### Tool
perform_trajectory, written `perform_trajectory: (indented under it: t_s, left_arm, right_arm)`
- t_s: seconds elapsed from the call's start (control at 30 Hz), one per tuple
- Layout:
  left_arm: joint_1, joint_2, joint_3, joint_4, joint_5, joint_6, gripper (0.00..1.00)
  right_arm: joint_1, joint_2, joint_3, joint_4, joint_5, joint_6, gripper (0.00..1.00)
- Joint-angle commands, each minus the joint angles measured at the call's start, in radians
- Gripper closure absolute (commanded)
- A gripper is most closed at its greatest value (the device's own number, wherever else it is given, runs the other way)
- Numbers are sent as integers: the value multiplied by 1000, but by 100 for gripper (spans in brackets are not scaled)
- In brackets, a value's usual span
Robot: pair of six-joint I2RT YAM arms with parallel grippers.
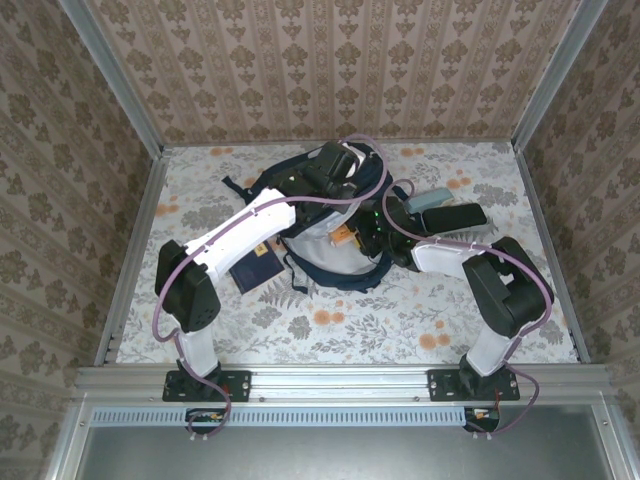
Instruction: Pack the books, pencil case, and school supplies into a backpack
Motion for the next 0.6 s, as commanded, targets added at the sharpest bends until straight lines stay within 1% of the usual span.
perform_trajectory:
  t_s: [0.0,0.07,0.1,0.17,0.27,0.37,0.43,0.5,0.57]
  left_arm:
    - [13,-78,39,31,-7,-39,95]
    - [16,-81,38,29,-2,-42,95]
    - [17,-82,38,29,0,-44,95]
    - [17,-84,37,26,4,-46,95]
    - [19,-87,33,26,6,-54,95]
    - [22,-88,28,28,10,-60,95]
    - [23,-87,27,28,14,-64,95]
    - [27,-88,25,28,17,-68,95]
    - [32,-89,23,26,20,-71,95]
  right_arm:
    - [7,22,35,9,-42,0,54]
    - [7,56,55,56,-58,1,65]
    - [7,77,67,84,-64,4,69]
    - [7,111,94,116,-68,11,73]
    - [9,162,149,126,-62,11,75]
    - [9,199,197,127,-43,10,75]
    - [7,218,229,107,-27,-10,74]
    - [5,236,272,58,-30,-39,70]
    - [6,238,280,41,-42,-49,61]
